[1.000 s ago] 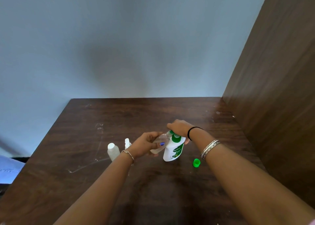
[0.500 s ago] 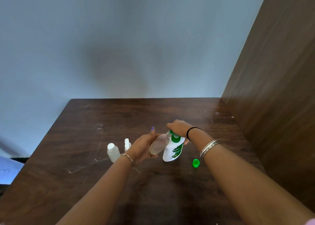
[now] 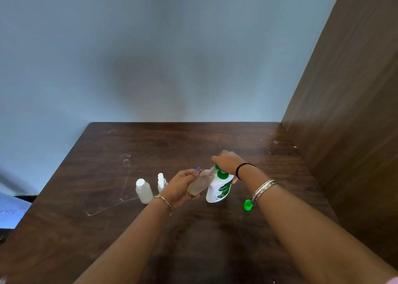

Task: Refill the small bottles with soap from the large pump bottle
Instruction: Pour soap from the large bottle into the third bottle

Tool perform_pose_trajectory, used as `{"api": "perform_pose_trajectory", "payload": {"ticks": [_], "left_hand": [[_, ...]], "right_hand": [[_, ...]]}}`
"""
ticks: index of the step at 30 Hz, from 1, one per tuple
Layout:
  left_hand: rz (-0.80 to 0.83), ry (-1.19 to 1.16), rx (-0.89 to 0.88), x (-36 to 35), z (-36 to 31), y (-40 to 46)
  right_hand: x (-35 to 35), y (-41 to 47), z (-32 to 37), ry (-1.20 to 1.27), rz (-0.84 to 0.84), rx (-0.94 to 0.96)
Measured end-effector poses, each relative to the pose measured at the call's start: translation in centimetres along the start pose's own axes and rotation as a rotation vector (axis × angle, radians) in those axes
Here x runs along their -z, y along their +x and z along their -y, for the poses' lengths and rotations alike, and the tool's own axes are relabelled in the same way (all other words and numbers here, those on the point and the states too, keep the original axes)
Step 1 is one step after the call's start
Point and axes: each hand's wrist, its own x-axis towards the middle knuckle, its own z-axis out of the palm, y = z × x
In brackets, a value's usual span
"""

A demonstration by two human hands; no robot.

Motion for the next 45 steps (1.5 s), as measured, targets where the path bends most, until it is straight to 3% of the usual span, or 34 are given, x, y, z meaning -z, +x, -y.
{"api": "perform_pose_trajectory", "payload": {"ticks": [5,12,18,25,31,38,45], "left_hand": [[0.03,-0.007,-0.031,-0.2,-0.2,-0.1],[-0.001,0.022,-0.028,0.0,0.1,-0.2],[0.023,0.017,-0.048,-0.1,-0.3,-0.1],[0.001,0.049,-0.026,0.2,-0.2,0.0],[0.017,0.036,-0.039,-0.1,-0.5,-0.2],[-0.013,0.061,-0.028,0.0,-0.2,-0.2],[0.009,0.045,-0.068,-0.5,-0.8,-0.6]], "right_hand": [[0.6,-0.3,0.3,0.032,0.081,-0.001],[-0.3,0.3,-0.1,-0.025,-0.078,0.03],[0.4,0.1,0.2,0.073,0.047,-0.032],[-0.7,0.5,-0.4,0.039,-0.133,0.013],[0.3,0.0,0.1,0.071,0.024,-0.019],[-0.7,0.7,-0.4,0.004,-0.121,0.005],[0.2,0.4,0.0,0.124,0.032,-0.04]]}}
